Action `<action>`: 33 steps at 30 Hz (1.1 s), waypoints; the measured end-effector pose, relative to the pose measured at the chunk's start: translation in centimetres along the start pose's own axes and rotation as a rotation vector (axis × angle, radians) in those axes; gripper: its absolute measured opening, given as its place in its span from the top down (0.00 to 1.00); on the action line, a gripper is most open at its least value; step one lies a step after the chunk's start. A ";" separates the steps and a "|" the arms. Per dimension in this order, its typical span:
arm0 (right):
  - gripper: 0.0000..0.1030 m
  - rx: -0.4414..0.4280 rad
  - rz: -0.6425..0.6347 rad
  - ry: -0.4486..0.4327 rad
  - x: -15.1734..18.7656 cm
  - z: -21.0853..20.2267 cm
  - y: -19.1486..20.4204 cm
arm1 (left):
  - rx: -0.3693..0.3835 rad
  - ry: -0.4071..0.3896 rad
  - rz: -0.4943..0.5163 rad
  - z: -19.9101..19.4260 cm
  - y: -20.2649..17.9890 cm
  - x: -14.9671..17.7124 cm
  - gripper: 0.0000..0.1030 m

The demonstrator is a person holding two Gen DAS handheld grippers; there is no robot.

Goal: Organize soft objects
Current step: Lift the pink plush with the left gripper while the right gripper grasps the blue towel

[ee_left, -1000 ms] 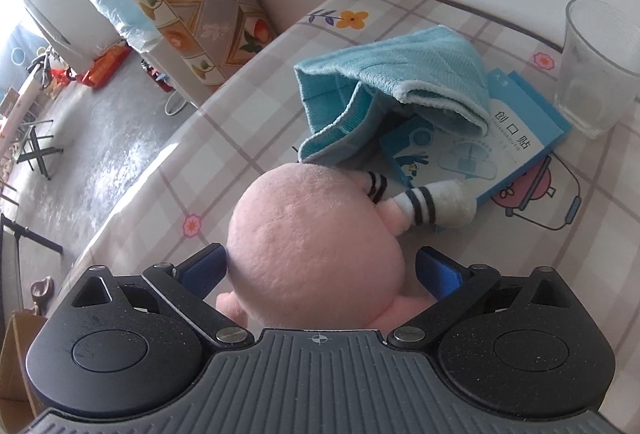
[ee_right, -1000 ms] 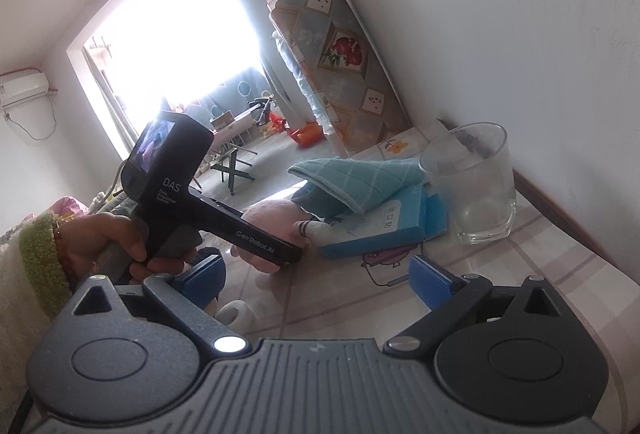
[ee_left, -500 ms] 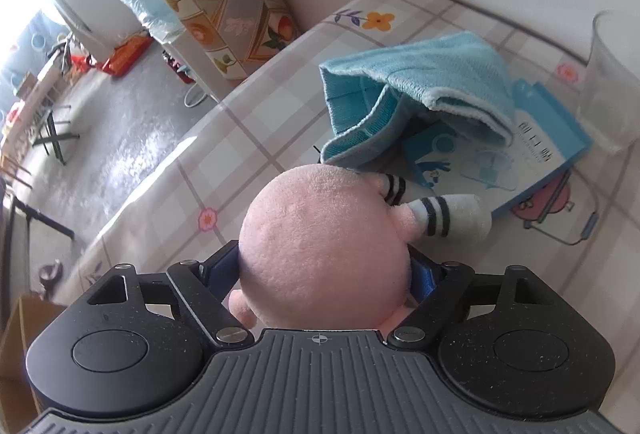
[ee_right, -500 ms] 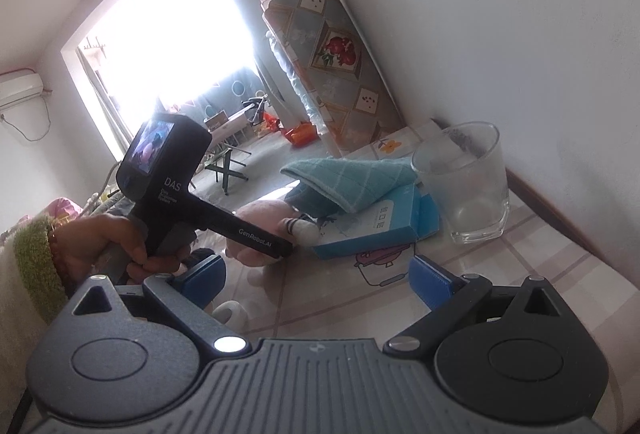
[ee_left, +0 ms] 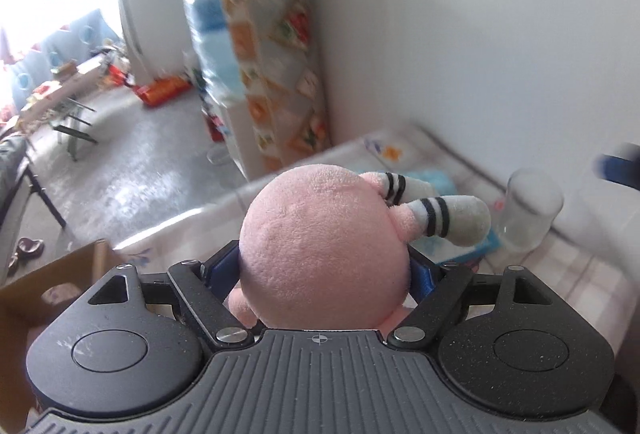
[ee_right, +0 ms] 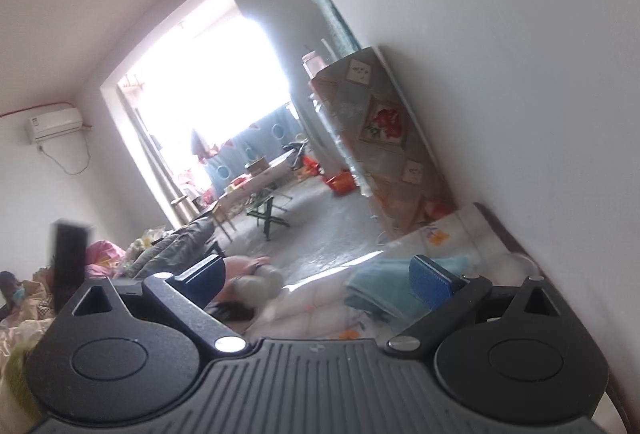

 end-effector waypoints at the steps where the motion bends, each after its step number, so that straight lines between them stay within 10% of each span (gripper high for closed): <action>1: 0.00 -0.011 -0.009 0.028 -0.6 1.5 0.2 | -0.010 -0.025 -0.016 -1.1 0.4 0.2 0.21; 13: 0.00 0.289 -0.260 0.522 3.2 23.4 -2.4 | -0.077 -0.156 -0.205 -6.4 6.9 2.7 0.21; 28: 0.01 0.403 -0.437 0.774 9.0 28.3 -4.0 | -0.067 -0.149 -0.271 -6.3 9.7 4.8 0.21; 33: 0.38 0.424 -0.442 0.743 7.9 27.7 -3.9 | -0.071 -0.157 -0.287 -6.9 10.1 5.2 0.21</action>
Point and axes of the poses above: each gripper's, at about its wrist camera, not at the fingertips, and z roughly the way its jaws point, y to its left, x to its underside, the point moved 6 cm from there along z, roughly the way its jaws point, and after that the axes turned 1 degree about -z, right-handed, at the moved point
